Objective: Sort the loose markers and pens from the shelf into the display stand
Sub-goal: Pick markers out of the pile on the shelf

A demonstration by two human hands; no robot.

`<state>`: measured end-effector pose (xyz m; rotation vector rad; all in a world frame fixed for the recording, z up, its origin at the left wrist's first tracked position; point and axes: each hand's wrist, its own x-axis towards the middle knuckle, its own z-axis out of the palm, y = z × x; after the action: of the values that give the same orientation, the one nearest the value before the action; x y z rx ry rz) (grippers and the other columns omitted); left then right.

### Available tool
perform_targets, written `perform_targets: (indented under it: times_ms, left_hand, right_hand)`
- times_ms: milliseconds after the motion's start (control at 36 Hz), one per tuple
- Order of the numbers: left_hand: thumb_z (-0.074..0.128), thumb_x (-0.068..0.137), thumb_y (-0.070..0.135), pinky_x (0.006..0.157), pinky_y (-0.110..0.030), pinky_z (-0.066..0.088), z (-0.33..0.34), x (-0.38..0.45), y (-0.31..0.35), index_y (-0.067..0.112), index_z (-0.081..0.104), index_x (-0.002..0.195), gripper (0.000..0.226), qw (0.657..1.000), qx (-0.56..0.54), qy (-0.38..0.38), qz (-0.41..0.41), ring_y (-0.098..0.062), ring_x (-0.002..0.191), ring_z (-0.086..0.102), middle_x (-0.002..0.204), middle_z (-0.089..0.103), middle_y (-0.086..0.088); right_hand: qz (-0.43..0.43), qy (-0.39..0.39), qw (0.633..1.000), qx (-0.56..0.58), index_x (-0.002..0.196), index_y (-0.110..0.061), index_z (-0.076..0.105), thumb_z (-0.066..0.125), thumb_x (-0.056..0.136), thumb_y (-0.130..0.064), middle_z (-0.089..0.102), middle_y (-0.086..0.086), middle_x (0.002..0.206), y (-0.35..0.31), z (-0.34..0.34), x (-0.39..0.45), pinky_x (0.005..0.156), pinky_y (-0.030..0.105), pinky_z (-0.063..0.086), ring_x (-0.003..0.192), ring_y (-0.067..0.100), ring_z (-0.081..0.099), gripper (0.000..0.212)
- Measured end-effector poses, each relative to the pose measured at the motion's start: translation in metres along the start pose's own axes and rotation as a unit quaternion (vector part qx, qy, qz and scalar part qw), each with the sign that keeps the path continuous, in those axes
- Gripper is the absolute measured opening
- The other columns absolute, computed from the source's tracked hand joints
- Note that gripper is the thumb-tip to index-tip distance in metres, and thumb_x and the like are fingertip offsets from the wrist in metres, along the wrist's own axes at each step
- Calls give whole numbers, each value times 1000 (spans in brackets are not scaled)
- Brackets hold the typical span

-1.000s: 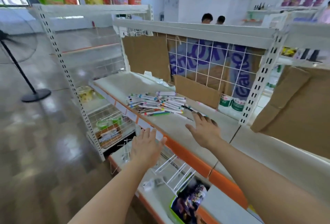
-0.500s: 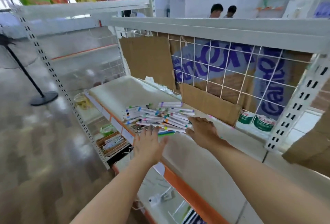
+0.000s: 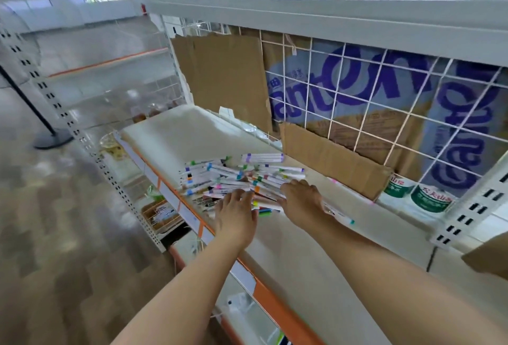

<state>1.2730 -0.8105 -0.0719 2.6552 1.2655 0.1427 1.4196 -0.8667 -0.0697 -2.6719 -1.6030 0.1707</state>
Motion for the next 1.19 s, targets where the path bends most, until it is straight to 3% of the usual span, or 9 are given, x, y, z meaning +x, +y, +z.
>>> perform_targets:
  times_ms: [222, 361, 472, 639, 722, 778, 945, 1195]
  left_hand:
    - [42, 99, 24, 107, -34, 29, 0, 16, -6, 25, 38, 142, 43, 999, -28, 28, 17, -23, 133, 34, 143, 38, -1]
    - [41, 99, 21, 105, -35, 31, -2, 25, -7, 26, 40, 141, 43, 998, -40, 44, 32, -23, 133, 34, 144, 38, 0]
    - [40, 100, 21, 107, -36, 27, -8, 32, -4, 30, 41, 141, 43, 996, -22, 68, 52, -23, 133, 33, 143, 39, 1]
    - [43, 98, 21, 94, -35, 27, -20, 42, -3, 26, 61, 122, 31, 988, 48, 120, 90, -23, 119, 42, 122, 54, 1]
    - [42, 98, 21, 91, -34, 29, -27, 48, -5, 25, 60, 119, 29, 989, 47, 116, 74, -22, 117, 43, 118, 55, 2]
    - [43, 97, 20, 92, -34, 31, -28, 49, -9, 22, 56, 122, 28, 993, 30, 101, 49, -23, 118, 43, 120, 53, 0]
    - [39, 100, 22, 89, -34, 34, -24, 48, -21, 21, 52, 123, 27, 996, -34, 80, -5, -24, 117, 45, 123, 52, -2]
    - [36, 101, 26, 85, -35, 36, -23, 42, -32, 19, 52, 124, 29, 994, -65, 88, -2, -25, 112, 46, 120, 54, -4]
  right_hand:
    - [2, 21, 1000, 11, 120, -15, 51, 51, 96, -27, 54, 6, 123, -7, -1, 10, 92, 34, 37, 115, 26, 48, 27]
    - [-7, 27, 1000, -3, 120, -15, 49, 47, 96, -20, 55, 6, 122, -10, -5, 10, 92, 34, 35, 115, 25, 48, 24]
    - [-22, 92, 995, 3, 118, -20, 52, 43, 97, -20, 60, 2, 118, -10, -7, 10, 91, 31, 33, 114, 23, 49, 23]
    - [-102, 145, 984, -14, 118, -24, 58, 46, 96, -27, 62, -2, 117, -15, -26, 14, 94, 31, 30, 116, 21, 48, 26]
    - [-23, 165, 984, 58, 115, -22, 55, 55, 92, -32, 64, 1, 111, -15, -30, 13, 87, 31, 38, 107, 23, 55, 25]
    - [29, 139, 987, 78, 113, -20, 52, 57, 91, -33, 63, 2, 109, -14, -29, 11, 84, 31, 40, 104, 24, 56, 26]
    - [29, 31, 999, 5, 108, -19, 57, 50, 94, -29, 58, 3, 117, -13, -12, 6, 89, 32, 34, 112, 23, 50, 18]
    - [36, 53, 998, -22, 108, -15, 54, 42, 95, -19, 59, 5, 114, -20, -11, 4, 87, 33, 36, 109, 25, 50, 19]
